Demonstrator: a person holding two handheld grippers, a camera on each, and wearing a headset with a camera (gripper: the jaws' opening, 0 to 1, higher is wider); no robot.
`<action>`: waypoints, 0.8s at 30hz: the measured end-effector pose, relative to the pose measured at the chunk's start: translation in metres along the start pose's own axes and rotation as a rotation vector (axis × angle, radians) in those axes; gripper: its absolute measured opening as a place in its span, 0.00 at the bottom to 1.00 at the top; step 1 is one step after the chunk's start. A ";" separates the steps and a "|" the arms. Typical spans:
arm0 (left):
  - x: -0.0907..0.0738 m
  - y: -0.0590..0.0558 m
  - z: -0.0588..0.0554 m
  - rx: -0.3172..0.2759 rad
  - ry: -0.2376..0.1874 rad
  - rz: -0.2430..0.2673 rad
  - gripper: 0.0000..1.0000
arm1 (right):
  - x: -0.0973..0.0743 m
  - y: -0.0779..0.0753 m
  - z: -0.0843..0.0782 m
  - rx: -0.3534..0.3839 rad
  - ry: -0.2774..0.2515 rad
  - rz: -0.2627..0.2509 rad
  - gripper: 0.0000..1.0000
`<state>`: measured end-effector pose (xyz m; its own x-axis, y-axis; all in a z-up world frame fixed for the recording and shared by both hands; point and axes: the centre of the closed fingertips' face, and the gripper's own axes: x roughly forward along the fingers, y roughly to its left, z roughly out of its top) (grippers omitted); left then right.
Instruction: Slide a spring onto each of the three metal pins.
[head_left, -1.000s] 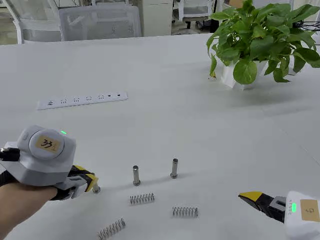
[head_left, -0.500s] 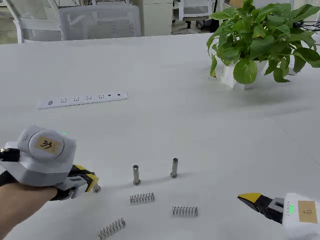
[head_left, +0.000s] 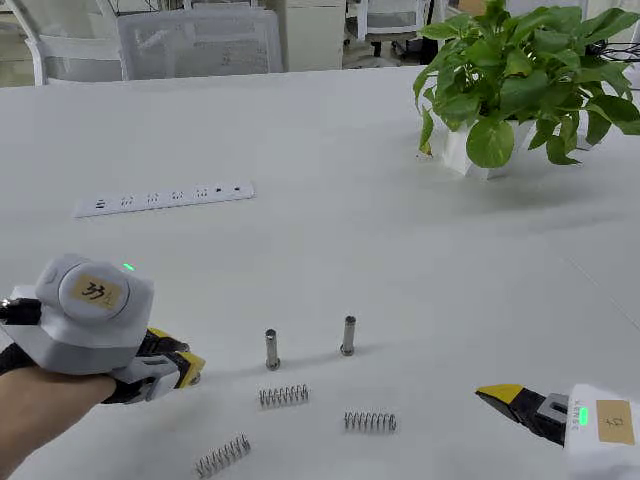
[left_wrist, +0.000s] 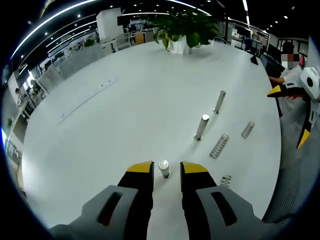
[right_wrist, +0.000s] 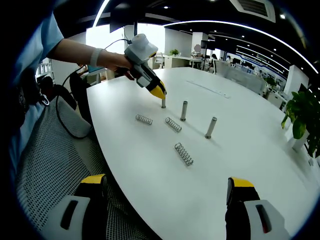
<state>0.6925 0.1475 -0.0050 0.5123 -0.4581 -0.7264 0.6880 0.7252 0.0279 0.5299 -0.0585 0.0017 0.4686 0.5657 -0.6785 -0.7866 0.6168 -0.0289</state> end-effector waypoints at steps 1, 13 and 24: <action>0.000 0.000 0.000 0.000 0.001 0.000 0.19 | 0.000 0.000 0.000 0.000 -0.001 -0.002 0.99; -0.001 -0.002 -0.001 -0.033 -0.018 -0.015 0.51 | -0.001 -0.007 0.002 0.001 -0.005 -0.022 0.99; -0.010 -0.007 -0.009 -0.045 -0.035 -0.064 0.94 | -0.003 -0.018 0.004 0.003 -0.009 -0.041 0.99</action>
<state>0.6784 0.1518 -0.0036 0.4865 -0.5212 -0.7012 0.6963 0.7161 -0.0492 0.5442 -0.0692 0.0071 0.5040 0.5445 -0.6704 -0.7655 0.6411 -0.0548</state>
